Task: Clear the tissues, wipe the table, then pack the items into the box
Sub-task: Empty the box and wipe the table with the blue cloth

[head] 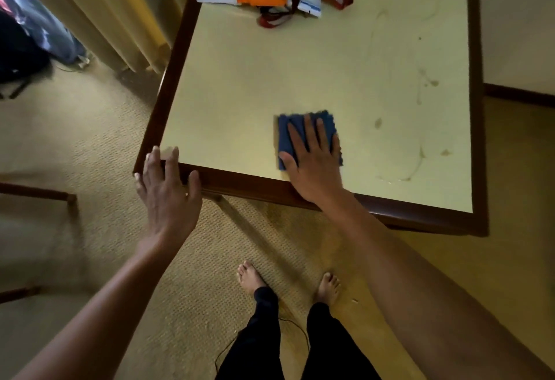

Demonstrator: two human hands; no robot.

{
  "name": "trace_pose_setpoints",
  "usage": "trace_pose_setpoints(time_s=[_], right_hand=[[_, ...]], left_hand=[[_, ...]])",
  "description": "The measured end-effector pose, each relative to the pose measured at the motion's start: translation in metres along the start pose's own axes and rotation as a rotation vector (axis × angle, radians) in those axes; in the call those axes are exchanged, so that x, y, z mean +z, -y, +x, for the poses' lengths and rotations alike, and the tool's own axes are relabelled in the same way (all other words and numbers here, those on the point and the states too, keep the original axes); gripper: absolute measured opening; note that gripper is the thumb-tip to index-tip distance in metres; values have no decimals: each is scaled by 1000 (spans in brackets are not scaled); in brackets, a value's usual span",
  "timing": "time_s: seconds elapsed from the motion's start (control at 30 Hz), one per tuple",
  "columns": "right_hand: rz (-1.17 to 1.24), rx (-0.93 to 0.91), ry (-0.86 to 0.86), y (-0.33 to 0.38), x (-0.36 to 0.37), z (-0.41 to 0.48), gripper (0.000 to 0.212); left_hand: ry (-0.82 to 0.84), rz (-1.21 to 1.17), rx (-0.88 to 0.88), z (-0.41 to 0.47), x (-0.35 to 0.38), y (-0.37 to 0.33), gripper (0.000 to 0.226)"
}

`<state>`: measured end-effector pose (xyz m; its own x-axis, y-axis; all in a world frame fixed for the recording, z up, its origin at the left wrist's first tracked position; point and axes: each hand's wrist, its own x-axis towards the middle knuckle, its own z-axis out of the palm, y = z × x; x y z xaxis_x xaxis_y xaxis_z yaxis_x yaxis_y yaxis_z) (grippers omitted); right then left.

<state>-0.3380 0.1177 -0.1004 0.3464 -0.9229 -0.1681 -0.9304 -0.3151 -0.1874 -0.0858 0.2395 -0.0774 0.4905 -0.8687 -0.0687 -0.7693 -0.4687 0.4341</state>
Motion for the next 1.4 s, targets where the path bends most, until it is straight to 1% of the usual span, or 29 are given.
trace_pose_setpoints(time_s=[0.07, 0.1, 0.17, 0.2, 0.23, 0.3, 0.37, 0.43, 0.5, 0.53, 0.57, 0.63, 0.67, 0.73, 0.8, 0.87, 0.93, 1.0, 1.07, 1.13, 1.2, 1.27, 1.3, 1.33, 1.4], right_hand=[[21, -13, -15, 15, 6, 8, 63], [17, -74, -16, 20, 12, -2, 61], [5, -165, -40, -2, 22, -49, 57], [9, -158, -53, -19, 25, -76, 56], [7, -116, -73, -44, 24, -102, 56], [28, 44, -112, -94, 22, -148, 56], [115, 205, -162, -145, 13, -180, 56], [214, 314, -226, -185, 2, -179, 55], [268, 381, -247, -193, -10, -145, 56], [260, 365, -222, -186, -13, -123, 57], [214, 298, -171, -173, -13, -104, 58], [79, 86, -90, -139, -4, -84, 59], [28, -7, -64, -130, 1, -89, 59], [-33, -97, -27, -139, 3, -116, 59], [-44, -65, -11, -176, -5, -142, 61], [-44, 70, 18, -218, -17, -143, 63], [0, 217, 4, -240, -26, -108, 65], [54, 279, -41, -229, -33, -52, 71], [79, 232, -47, -194, -33, -4, 75], [25, 79, -25, -153, -27, 12, 71], [-37, -135, 9, -133, -18, -13, 63], [-63, -275, 27, -146, -15, -56, 57], [-66, -288, 23, -164, -16, -73, 56], [-74, -263, 30, -184, -20, -84, 57], [-70, -123, 54, -220, -31, -71, 60]], left_hand=[[-21, -49, 49, -5, 12, -29, 55], [-25, -59, 71, -4, 16, -38, 53], [-16, -63, 110, -7, 30, -61, 51], [-5, -58, 127, -9, 36, -68, 51], [3, -54, 148, -11, 43, -79, 52], [18, -36, 183, -15, 54, -92, 56], [23, -12, 209, -16, 65, -104, 58], [17, 17, 224, -16, 77, -118, 58], [22, 47, 243, -14, 88, -127, 57], [22, 64, 251, -12, 93, -131, 57], [18, 80, 250, -10, 99, -135, 57], [-6, 97, 235, -1, 104, -140, 57], [-16, 110, 222, 2, 106, -142, 56], [-29, 121, 196, 9, 108, -143, 54], [-33, 122, 184, 11, 109, -143, 54], [-40, 127, 197, 10, 111, -144, 53], [-55, 126, 212, 9, 112, -143, 53], [-70, 106, 207, 9, 111, -141, 54], [-83, 83, 199, 10, 112, -139, 54], [-87, 67, 183, 10, 113, -138, 55], [-83, 64, 171, 9, 113, -139, 54], [-91, 60, 170, 8, 113, -142, 55], [-97, 58, 169, 9, 112, -143, 56], [-100, 55, 169, 9, 112, -144, 57], [-109, 51, 165, 8, 113, -143, 57]])
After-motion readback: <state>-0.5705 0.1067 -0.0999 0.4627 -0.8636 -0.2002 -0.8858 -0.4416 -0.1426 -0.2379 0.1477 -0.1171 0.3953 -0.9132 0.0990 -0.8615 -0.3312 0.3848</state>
